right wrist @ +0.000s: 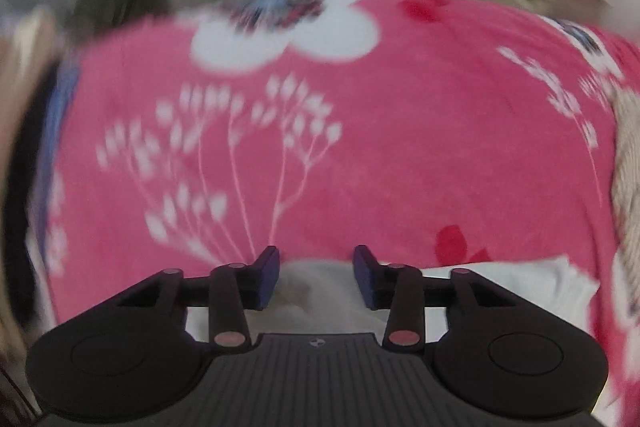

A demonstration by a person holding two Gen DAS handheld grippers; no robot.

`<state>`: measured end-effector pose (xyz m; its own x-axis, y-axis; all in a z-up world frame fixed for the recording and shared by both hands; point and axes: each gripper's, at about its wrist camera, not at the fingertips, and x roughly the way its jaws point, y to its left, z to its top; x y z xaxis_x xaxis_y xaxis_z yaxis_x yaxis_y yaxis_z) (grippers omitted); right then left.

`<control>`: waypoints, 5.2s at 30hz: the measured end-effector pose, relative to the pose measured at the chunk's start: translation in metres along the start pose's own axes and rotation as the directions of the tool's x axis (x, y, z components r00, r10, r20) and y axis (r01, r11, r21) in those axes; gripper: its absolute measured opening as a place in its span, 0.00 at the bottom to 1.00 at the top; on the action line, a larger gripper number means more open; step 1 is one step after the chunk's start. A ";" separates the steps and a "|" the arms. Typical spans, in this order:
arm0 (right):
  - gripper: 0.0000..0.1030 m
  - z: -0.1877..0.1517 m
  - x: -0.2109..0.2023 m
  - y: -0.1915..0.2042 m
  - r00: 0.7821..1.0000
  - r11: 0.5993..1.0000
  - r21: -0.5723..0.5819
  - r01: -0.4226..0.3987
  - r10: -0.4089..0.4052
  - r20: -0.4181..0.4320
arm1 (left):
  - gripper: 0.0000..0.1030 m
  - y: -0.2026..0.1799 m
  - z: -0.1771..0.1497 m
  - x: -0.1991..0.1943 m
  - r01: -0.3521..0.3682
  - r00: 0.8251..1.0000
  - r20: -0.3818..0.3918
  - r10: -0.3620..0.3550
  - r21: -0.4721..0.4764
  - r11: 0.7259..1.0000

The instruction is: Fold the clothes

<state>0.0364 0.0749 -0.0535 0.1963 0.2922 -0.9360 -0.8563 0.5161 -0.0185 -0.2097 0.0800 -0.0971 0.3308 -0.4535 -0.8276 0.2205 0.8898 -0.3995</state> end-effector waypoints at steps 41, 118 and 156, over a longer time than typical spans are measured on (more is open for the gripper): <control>0.10 -0.002 0.035 0.055 0.928 0.931 -0.033 0.364 -0.360 0.095 | 0.19 0.005 -0.010 0.001 0.020 0.999 0.028 -0.021 0.033 0.999; 0.38 -0.293 -0.112 0.147 0.910 0.932 0.247 -0.267 0.159 0.382 | 0.28 -0.003 -0.038 -0.055 -0.272 0.961 -0.029 0.274 0.068 0.960; 0.40 -0.308 -0.114 0.137 0.913 0.908 0.317 -0.274 0.141 0.383 | 0.09 -0.003 -0.034 -0.044 -0.436 0.898 -0.007 0.439 0.099 0.894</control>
<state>-0.2509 -0.1355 -0.0575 0.2412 0.6484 -0.7221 -0.6798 0.6439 0.3511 -0.2559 0.0988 -0.0731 0.3873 -0.0164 -0.9218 0.1441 0.9886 0.0430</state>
